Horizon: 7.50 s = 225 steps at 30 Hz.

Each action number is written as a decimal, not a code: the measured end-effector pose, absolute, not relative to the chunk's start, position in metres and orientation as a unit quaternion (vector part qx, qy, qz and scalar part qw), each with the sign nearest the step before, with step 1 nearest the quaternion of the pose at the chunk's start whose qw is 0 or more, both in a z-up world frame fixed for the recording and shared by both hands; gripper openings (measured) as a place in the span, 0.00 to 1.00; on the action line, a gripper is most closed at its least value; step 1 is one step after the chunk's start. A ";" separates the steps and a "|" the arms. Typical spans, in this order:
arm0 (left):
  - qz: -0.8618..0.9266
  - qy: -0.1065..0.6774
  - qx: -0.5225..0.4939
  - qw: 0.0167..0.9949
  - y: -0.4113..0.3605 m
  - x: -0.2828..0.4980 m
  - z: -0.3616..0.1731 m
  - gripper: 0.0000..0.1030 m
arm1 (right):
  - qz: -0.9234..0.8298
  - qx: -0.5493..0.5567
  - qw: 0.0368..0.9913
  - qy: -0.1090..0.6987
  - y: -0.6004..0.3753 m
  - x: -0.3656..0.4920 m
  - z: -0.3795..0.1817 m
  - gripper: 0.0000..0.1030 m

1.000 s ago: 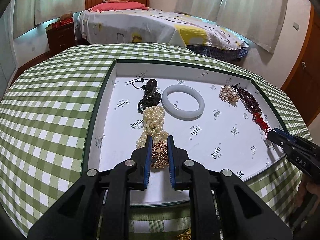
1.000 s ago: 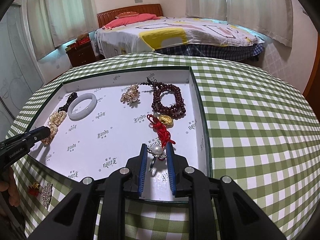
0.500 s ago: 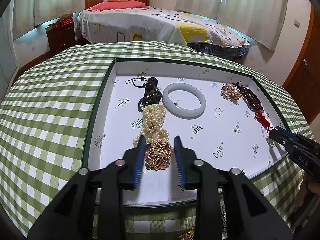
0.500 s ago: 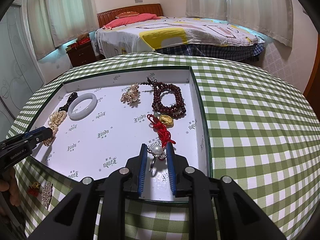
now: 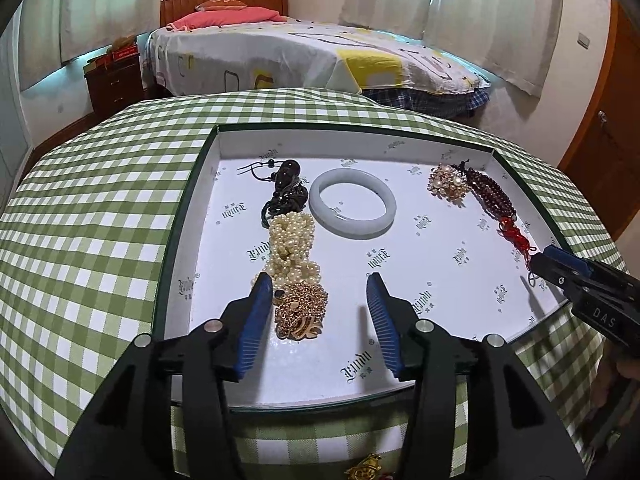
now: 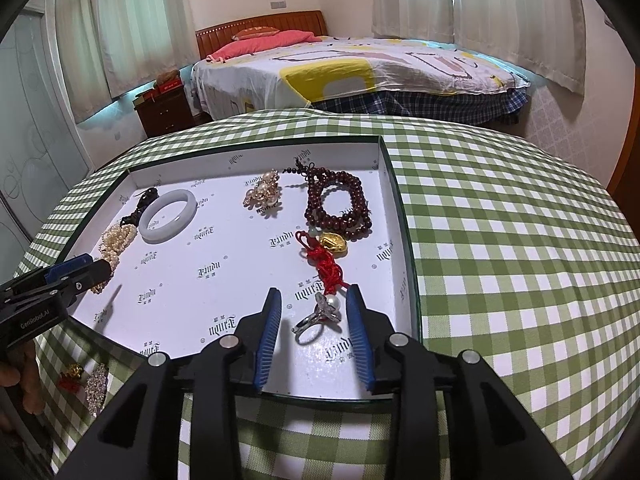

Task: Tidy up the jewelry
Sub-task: 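Open left tool releasing gold brooch while right tool releases pearl ring in tray, then withdraw both tools from the tray toward the remaining jewelry, then grasp the long rhinestone brooch with the right tool, then close left tool on red-and-gold charm while right tool holds rhinestone brooch, then carry charm with left tool while right tool carries rhinestone brooch into tray, then open left tool releasing charm while right tool releases rhinestone brooch in tray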

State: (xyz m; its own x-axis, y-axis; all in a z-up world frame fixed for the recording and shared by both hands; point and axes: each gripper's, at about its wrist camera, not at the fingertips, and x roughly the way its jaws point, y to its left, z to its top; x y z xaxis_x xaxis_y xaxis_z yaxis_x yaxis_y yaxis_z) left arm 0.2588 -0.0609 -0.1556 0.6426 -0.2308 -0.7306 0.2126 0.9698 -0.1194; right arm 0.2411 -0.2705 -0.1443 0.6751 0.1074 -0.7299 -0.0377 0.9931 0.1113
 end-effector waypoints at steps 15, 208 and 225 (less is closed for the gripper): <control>-0.108 0.372 -0.009 0.922 -0.048 0.235 -0.134 0.64 | 0.045 0.052 0.924 0.375 -0.267 0.223 -0.128 0.35; -0.138 0.409 -0.011 0.902 -0.107 0.283 -0.155 0.16 | 0.083 0.038 0.910 0.403 -0.230 0.270 -0.145 0.13; -0.129 0.426 -0.023 0.895 -0.098 0.279 -0.160 0.56 | 0.079 0.037 0.908 0.410 -0.232 0.270 -0.147 0.34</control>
State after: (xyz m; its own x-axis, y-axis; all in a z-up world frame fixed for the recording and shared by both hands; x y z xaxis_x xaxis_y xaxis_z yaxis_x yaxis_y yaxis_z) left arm 0.2791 -0.0980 -0.1602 0.6040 -0.2497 -0.7569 0.2107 0.9659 -0.1504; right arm 0.2697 -0.2316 -0.1470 0.6516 0.1745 -0.7383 -0.1137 0.9847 0.1324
